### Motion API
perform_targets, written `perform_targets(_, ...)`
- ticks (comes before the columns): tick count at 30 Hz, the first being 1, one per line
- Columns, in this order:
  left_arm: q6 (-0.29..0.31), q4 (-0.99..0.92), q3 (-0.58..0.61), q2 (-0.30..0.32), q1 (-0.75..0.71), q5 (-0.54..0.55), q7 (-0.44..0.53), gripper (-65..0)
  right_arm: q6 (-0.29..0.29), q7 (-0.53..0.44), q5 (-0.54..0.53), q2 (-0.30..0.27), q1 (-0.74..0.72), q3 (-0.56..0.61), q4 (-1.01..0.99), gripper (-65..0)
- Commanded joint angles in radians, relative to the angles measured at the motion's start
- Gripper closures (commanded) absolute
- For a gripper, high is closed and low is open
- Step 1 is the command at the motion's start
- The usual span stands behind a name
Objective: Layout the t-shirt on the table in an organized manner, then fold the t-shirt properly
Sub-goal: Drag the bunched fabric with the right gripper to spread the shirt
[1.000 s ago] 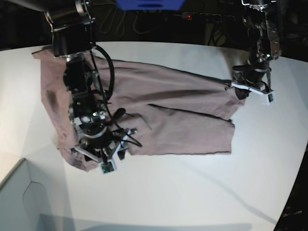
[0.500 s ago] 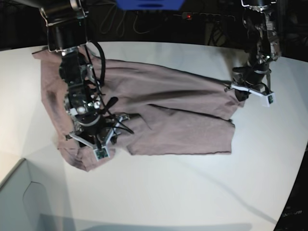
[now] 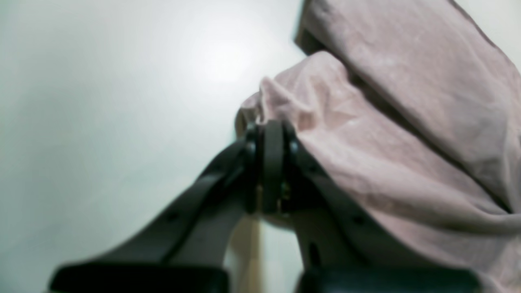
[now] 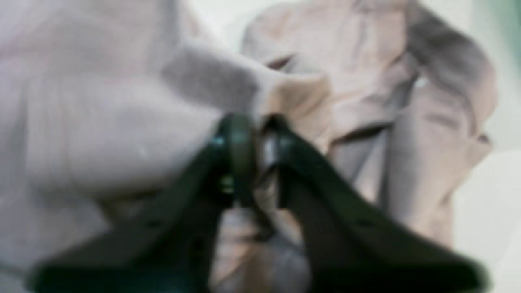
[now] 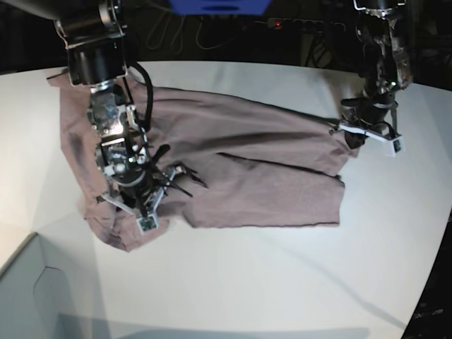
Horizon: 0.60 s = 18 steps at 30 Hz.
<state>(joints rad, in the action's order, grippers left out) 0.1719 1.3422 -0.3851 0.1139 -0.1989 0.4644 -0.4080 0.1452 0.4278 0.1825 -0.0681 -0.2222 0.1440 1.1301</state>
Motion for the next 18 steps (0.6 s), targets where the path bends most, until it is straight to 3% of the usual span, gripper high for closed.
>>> perform_targets(1, 0.004, 0.013, -0.002, 0.005, 0.009, 0.006, 0.019, -0.1, -0.006, -0.028, 0.001, -0.003, -0.046, -0.002, -0.014, 0.0)
perform_targets(11, 0.004, 0.023, -0.002, 0.005, 0.006, 0.006, 0.019, -0.1, -0.006, -0.117, -0.005, -0.011, -0.277, -0.005, -0.127, 0.0)
perform_targets(15, 0.004, 0.023, -0.002, 0.007, 0.003, 0.006, 0.019, -0.1, -0.006, -0.171, -0.005, 0.014, -0.402, -0.010, -0.169, 0.0)
perform_targets(18, 0.004, 0.023, -0.002, 0.010, 0.002, 0.006, 0.019, -0.1, -0.006, -0.228, -0.005, 0.024, -0.494, -0.074, -0.261, 0.0)
